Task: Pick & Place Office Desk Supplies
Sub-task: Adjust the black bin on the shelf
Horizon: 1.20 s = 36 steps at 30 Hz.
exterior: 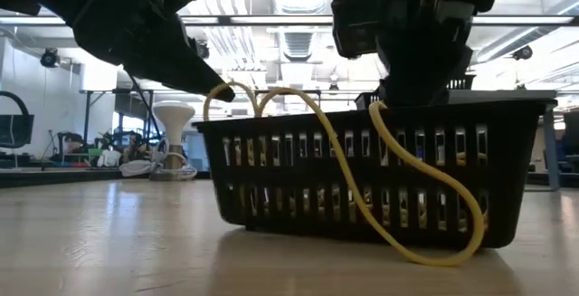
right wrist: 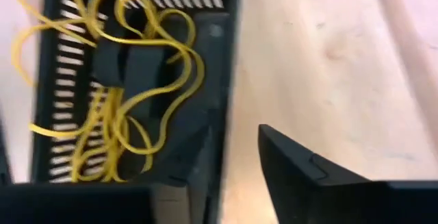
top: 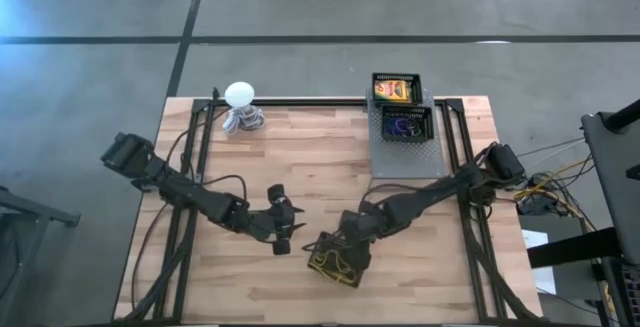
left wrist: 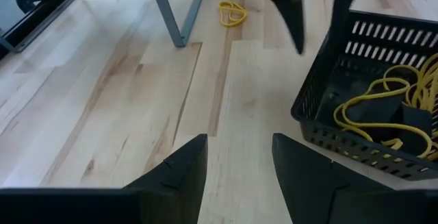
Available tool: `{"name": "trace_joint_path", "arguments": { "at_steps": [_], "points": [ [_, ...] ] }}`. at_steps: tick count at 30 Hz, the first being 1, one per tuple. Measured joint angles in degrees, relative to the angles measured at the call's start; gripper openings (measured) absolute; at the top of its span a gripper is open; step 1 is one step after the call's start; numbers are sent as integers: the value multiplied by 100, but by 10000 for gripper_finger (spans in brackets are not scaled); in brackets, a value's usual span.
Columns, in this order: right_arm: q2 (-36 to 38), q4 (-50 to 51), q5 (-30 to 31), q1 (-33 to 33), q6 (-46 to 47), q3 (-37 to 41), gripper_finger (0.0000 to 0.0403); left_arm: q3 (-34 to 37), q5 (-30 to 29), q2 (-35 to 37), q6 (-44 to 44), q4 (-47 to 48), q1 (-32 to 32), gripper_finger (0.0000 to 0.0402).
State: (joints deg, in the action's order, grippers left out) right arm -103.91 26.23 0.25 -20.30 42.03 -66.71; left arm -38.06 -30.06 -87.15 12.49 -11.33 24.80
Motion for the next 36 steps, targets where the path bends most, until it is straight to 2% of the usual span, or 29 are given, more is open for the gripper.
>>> {"name": "trace_joint_path", "arguments": {
  "at_steps": [3,7,11,14,18,25,36],
  "points": [
    [161,504,45,-4,-86,-228,147,0,0,0,0,-2,0,168],
    [421,679,303,-267,-477,-571,153,0,0,0,2,-22,0,168],
    [424,298,626,-664,-1016,-827,147,0,-1,0,1,-56,-2,168],
    [223,-582,707,-886,-1318,-880,142,13,-1,0,2,-68,-2,168],
    [-200,-995,769,-986,-1097,-962,137,15,0,0,2,-81,-2,168],
    [-883,-967,894,-966,-810,-1247,135,80,0,-2,107,-112,0,168],
    [-1042,-1058,678,-836,-969,-1253,96,107,-42,-4,107,-172,-2,168]
  ]
}}
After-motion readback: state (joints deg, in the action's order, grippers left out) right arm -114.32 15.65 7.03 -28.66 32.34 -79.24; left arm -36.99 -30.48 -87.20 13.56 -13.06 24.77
